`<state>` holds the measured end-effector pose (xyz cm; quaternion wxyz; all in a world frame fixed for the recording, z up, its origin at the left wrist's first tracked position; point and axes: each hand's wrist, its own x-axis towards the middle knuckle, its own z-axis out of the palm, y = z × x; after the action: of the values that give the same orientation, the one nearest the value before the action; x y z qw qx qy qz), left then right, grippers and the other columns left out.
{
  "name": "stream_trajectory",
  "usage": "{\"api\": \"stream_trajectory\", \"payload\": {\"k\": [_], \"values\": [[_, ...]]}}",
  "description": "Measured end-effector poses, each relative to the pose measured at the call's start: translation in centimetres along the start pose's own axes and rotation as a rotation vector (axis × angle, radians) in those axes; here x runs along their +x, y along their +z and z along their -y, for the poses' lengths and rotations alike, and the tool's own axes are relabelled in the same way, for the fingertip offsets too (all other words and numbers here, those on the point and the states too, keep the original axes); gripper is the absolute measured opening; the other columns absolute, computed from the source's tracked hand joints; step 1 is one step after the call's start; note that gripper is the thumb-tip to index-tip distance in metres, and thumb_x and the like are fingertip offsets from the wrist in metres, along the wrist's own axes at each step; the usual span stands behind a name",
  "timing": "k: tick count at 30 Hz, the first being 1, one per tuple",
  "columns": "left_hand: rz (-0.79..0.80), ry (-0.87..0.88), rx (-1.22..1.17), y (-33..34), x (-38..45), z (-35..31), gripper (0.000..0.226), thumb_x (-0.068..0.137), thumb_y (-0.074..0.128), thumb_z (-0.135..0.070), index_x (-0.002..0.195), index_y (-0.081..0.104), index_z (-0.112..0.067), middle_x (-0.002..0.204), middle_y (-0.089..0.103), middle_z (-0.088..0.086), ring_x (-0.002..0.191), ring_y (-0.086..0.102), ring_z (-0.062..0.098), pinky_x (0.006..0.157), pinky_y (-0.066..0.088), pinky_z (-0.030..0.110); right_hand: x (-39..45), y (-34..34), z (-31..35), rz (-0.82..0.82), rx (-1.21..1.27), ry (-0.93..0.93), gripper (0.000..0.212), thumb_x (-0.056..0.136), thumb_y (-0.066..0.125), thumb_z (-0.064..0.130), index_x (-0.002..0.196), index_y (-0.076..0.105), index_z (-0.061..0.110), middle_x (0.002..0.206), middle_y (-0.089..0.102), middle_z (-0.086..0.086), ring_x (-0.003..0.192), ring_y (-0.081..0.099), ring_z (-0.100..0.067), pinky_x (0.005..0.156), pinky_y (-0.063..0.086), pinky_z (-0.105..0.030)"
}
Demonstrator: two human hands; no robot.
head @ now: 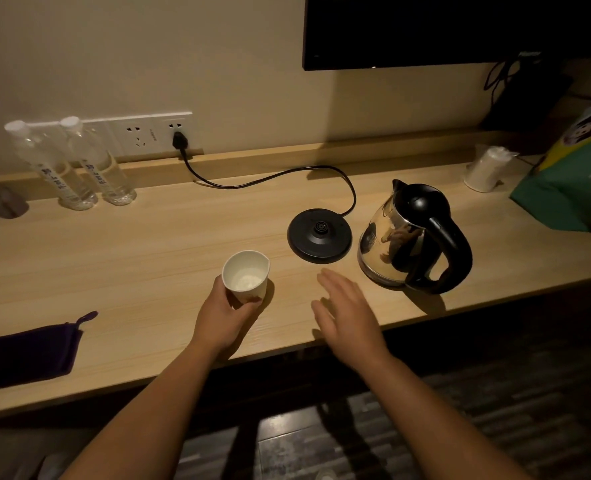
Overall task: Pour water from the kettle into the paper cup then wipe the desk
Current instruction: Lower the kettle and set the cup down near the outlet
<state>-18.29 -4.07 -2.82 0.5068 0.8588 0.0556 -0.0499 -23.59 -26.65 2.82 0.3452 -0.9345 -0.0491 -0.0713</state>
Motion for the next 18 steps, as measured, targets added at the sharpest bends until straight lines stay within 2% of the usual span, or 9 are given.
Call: {"api": "stream_trajectory", "payload": {"k": [2, 3, 5, 8, 11, 13, 15, 18], "values": [[0.026, 0.010, 0.017, -0.3, 0.0, -0.1, 0.070, 0.076, 0.077, -0.040, 0.133, 0.036, -0.036, 0.112, 0.056, -0.016, 0.100, 0.055, 0.005, 0.077, 0.047, 0.029, 0.6, 2.4, 0.1, 0.144, 0.087, 0.105, 0.052, 0.096, 0.049, 0.030, 0.145, 0.034, 0.018, 0.151, 0.035, 0.001, 0.135, 0.033, -0.014, 0.106, 0.030, -0.027], [0.040, 0.019, 0.022, -0.4, 0.0, -0.1, 0.070, 0.077, 0.077, -0.039, 0.134, 0.036, -0.034, 0.114, 0.056, -0.014, 0.101, 0.055, 0.006, 0.080, 0.047, 0.030, 1.1, 3.4, 0.1, 0.189, 0.111, 0.146, 0.055, 0.097, 0.047, 0.031, 0.148, 0.028, 0.020, 0.153, 0.031, 0.002, 0.136, 0.032, -0.013, 0.107, 0.029, -0.027], [0.059, 0.034, 0.021, -0.7, 0.0, -0.2, 0.071, 0.078, 0.077, -0.036, 0.137, 0.037, -0.032, 0.119, 0.055, -0.013, 0.104, 0.054, 0.006, 0.082, 0.046, 0.028, 2.1, 4.9, 0.4, 0.252, 0.155, 0.216, 0.062, 0.097, 0.047, 0.033, 0.150, 0.018, 0.023, 0.156, 0.025, 0.001, 0.138, 0.030, -0.015, 0.108, 0.031, -0.032], [0.063, 0.047, -0.004, -1.1, -0.1, -0.6, 0.069, 0.078, 0.075, -0.036, 0.136, 0.038, -0.037, 0.121, 0.053, -0.021, 0.107, 0.050, -0.003, 0.081, 0.041, 0.019, 3.6, 6.3, 1.0, 0.294, 0.221, 0.293, 0.071, 0.095, 0.051, 0.034, 0.151, 0.008, 0.027, 0.158, 0.021, 0.000, 0.140, 0.028, -0.019, 0.110, 0.031, -0.038], [0.054, 0.041, -0.041, -1.4, -0.4, -1.0, 0.063, 0.077, 0.071, -0.037, 0.131, 0.038, -0.046, 0.117, 0.052, -0.031, 0.108, 0.050, -0.009, 0.081, 0.040, 0.016, 5.1, 7.3, 1.8, 0.316, 0.341, 0.273, 0.072, 0.093, 0.054, 0.031, 0.151, 0.012, 0.029, 0.155, 0.028, 0.001, 0.138, 0.031, -0.018, 0.109, 0.034, -0.041], [0.048, 0.017, -0.056, -1.4, -0.4, -1.2, 0.057, 0.076, 0.069, -0.041, 0.122, 0.039, -0.056, 0.110, 0.056, -0.034, 0.105, 0.053, -0.007, 0.079, 0.041, 0.015, 5.8, 7.9, 2.4, 0.313, 0.409, 0.237, 0.063, 0.091, 0.055, 0.029, 0.146, 0.024, 0.037, 0.143, 0.045, 0.008, 0.130, 0.043, -0.014, 0.100, 0.042, -0.033], [0.037, 0.001, -0.083, -1.3, -0.2, -1.2, 0.053, 0.075, 0.067, -0.044, 0.115, 0.040, -0.063, 0.106, 0.058, -0.036, 0.102, 0.056, -0.007, 0.078, 0.042, 0.015, 6.2, 8.4, 2.8, 0.310, 0.463, 0.218, 0.058, 0.090, 0.053, 0.023, 0.140, 0.031, 0.045, 0.127, 0.054, 0.018, 0.118, 0.051, -0.007, 0.088, 0.043, -0.023], [0.022, -0.024, -0.182, -1.2, 0.6, -0.9, 0.054, 0.077, 0.068, -0.037, 0.121, 0.045, -0.059, 0.112, 0.063, -0.026, 0.105, 0.060, -0.001, 0.086, 0.051, 0.031, 7.2, 9.1, 3.3, 0.316, 0.556, 0.249, 0.059, 0.090, 0.051, 0.018, 0.134, 0.034, 0.053, 0.119, 0.056, 0.029, 0.110, 0.052, 0.006, 0.083, 0.044, -0.020]]}}
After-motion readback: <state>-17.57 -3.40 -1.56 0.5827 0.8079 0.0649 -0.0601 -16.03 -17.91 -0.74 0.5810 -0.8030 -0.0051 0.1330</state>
